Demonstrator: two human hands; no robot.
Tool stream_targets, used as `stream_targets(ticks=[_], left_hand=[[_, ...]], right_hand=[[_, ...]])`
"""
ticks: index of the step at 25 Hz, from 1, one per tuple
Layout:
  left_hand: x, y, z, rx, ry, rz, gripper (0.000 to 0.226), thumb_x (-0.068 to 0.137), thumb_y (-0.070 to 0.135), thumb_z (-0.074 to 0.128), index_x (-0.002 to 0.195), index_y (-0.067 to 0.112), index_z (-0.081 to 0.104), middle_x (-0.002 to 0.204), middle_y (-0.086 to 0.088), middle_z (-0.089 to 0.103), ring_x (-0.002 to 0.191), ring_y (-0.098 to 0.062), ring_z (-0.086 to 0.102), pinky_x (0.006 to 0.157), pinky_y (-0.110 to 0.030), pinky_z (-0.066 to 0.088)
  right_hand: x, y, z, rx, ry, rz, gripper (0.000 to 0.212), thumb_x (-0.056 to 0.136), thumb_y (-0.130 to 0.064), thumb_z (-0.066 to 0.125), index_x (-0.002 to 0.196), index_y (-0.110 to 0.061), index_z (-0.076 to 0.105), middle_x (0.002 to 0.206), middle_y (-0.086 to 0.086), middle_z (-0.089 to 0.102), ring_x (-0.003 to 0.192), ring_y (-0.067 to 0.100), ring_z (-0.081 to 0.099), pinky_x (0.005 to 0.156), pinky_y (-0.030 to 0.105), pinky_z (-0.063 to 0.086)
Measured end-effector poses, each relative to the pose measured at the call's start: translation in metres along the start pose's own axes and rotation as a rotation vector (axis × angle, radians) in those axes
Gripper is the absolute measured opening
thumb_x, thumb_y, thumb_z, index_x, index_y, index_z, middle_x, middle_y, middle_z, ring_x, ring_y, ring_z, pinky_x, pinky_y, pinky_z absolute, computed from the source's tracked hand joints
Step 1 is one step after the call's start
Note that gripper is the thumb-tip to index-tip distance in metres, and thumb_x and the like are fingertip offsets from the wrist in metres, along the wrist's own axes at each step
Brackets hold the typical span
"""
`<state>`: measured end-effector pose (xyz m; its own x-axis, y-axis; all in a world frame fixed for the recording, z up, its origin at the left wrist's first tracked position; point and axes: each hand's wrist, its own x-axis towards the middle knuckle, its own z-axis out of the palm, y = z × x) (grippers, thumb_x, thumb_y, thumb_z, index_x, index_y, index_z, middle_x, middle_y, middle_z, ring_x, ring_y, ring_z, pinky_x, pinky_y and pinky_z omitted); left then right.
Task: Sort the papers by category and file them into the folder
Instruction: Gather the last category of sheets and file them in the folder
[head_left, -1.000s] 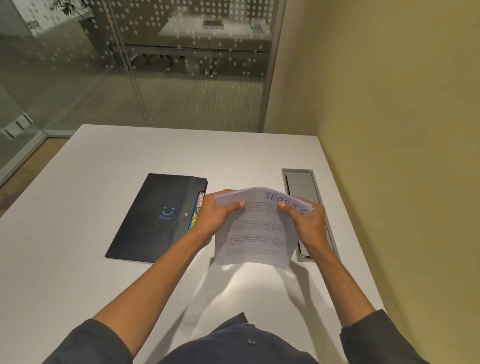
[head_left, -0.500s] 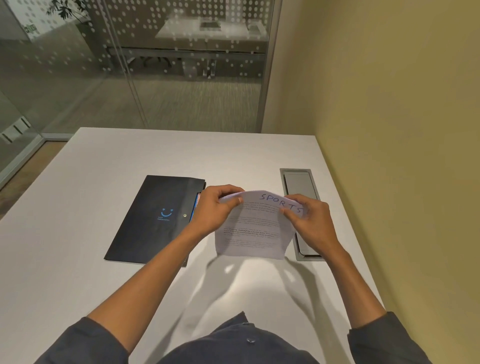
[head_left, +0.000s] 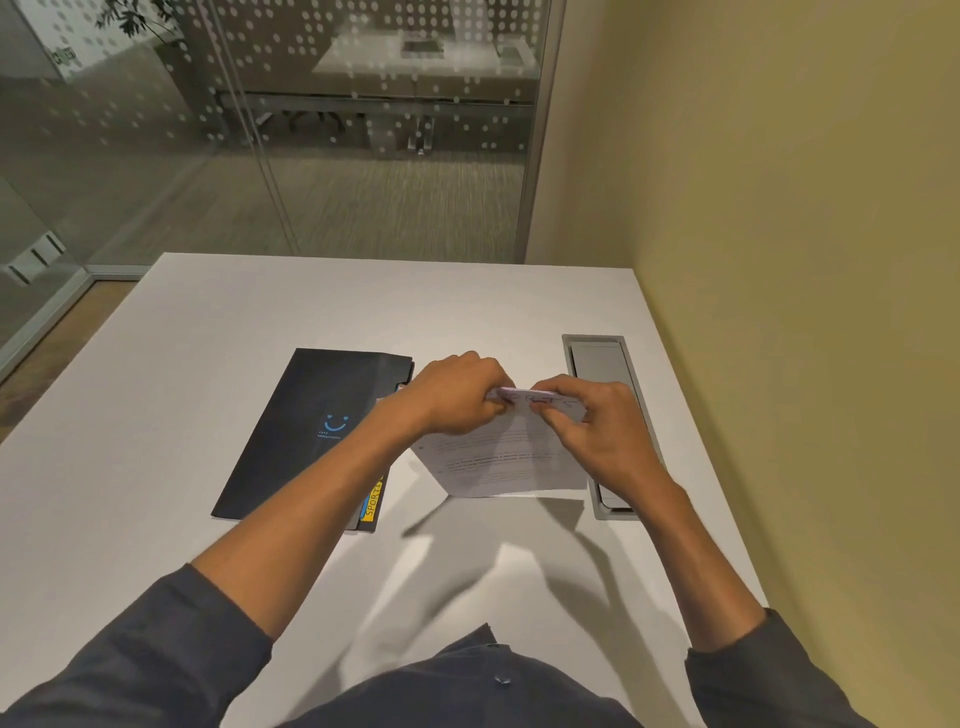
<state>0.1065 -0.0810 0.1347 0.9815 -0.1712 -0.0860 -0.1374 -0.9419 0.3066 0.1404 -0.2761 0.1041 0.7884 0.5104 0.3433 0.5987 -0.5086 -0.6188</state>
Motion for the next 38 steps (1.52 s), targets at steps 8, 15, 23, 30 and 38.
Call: stream_targets(ticks=[8,15,23,30,38], left_hand=[[-0.037,-0.061,-0.001,-0.715,0.105,-0.200,0.027,0.093,0.032,0.057,0.091,0.009,0.071,0.090,-0.002,0.073,0.075,-0.013,0.068,0.067,-0.024,0.050],[-0.047,-0.085,0.045,-1.169,0.278,-0.411,0.021,0.090,0.026,0.061,0.102,0.011,0.071,0.099,-0.006,0.074,0.089,-0.023,0.071,0.079,-0.037,0.055],[-0.036,-0.056,0.103,-1.259,0.561,-0.613,0.024,0.093,0.017,0.058,0.112,0.005,0.065,0.101,-0.008,0.070,0.091,-0.024,0.067,0.080,-0.038,0.057],[-0.041,-0.046,0.114,-1.191,0.562,-0.517,0.027,0.089,0.002,0.061,0.114,0.007,0.067,0.103,0.000,0.069,0.087,0.002,0.061,0.071,-0.003,0.046],[-0.027,-0.034,0.088,-0.961,0.397,-0.219,0.019,0.095,0.015,0.054,0.089,0.017,0.072,0.085,0.000,0.071,0.076,-0.004,0.057,0.069,-0.020,0.041]], right_hand=[[-0.031,0.069,-0.023,0.184,0.042,0.477,0.056,0.074,-0.043,0.082,0.122,-0.022,0.064,0.112,-0.009,0.069,0.105,0.008,0.064,0.089,0.027,0.052],[-0.051,0.069,0.015,0.760,-0.189,0.733,0.022,0.087,-0.019,0.072,0.109,-0.020,0.070,0.105,0.000,0.076,0.097,0.023,0.072,0.072,0.031,0.050],[-0.044,0.053,0.050,0.581,0.195,0.696,0.013,0.091,-0.021,0.068,0.100,-0.012,0.067,0.089,0.002,0.070,0.082,0.018,0.070,0.054,0.014,0.052],[-0.048,0.063,0.031,0.347,0.222,0.555,0.029,0.083,-0.019,0.076,0.112,-0.020,0.072,0.105,-0.006,0.071,0.094,0.004,0.064,0.080,0.023,0.054],[-0.011,0.041,0.008,-0.346,-0.269,0.173,0.025,0.095,-0.036,0.056,0.113,-0.027,0.070,0.100,-0.005,0.074,0.084,0.019,0.067,0.060,0.026,0.040]])
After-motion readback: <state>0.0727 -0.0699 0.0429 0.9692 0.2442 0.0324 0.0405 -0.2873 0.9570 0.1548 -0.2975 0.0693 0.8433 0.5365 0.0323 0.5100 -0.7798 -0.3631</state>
